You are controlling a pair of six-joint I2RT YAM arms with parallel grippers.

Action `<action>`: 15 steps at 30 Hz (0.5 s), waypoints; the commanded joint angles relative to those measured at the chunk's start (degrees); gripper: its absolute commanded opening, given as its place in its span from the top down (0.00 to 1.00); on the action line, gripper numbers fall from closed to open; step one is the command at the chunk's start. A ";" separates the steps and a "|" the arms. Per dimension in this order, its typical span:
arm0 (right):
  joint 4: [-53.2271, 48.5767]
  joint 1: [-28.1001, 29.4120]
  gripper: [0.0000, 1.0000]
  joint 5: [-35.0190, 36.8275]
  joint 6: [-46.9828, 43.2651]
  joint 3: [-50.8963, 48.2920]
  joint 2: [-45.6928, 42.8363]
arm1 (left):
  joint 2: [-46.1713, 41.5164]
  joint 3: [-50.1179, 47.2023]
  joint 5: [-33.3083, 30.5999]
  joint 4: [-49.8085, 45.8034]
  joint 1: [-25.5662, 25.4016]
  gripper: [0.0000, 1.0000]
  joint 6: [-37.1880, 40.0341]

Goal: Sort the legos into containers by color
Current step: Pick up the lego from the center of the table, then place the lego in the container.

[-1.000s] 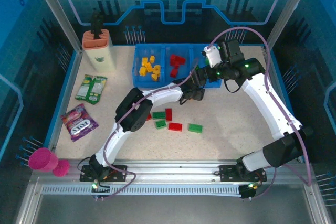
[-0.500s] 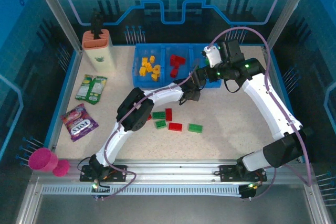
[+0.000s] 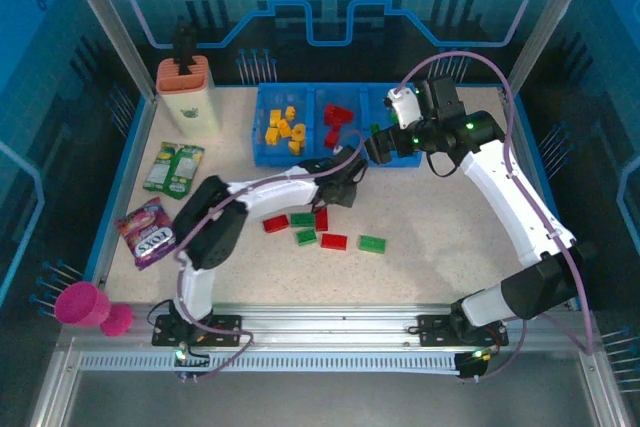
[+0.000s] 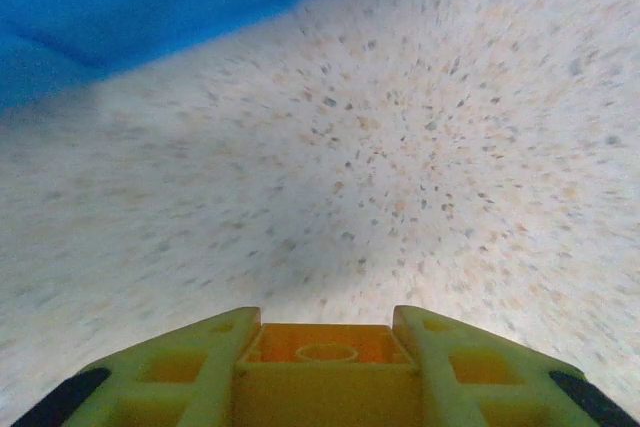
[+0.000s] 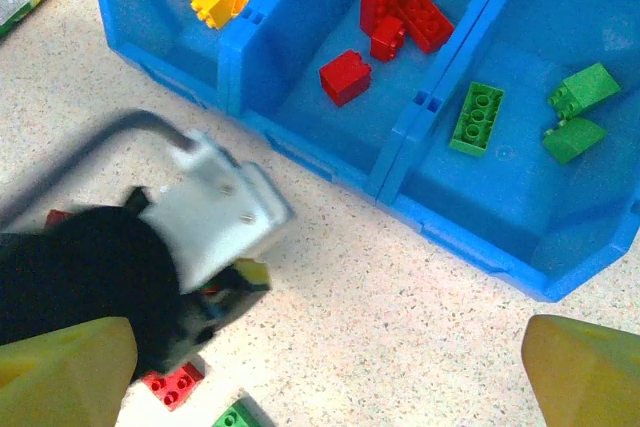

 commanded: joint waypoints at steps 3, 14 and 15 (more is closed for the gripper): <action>0.85 0.38 0.00 -0.84 -0.54 -1.43 -0.46 | -12.62 -2.58 -5.39 2.12 4.13 0.80 2.04; 2.34 1.00 0.00 -0.89 -3.96 -4.96 -2.47 | -7.52 3.29 -8.23 9.21 17.31 0.83 7.18; 2.90 1.26 0.00 -0.83 -4.72 -5.86 -3.08 | -5.67 4.70 -8.56 9.54 18.21 0.83 7.27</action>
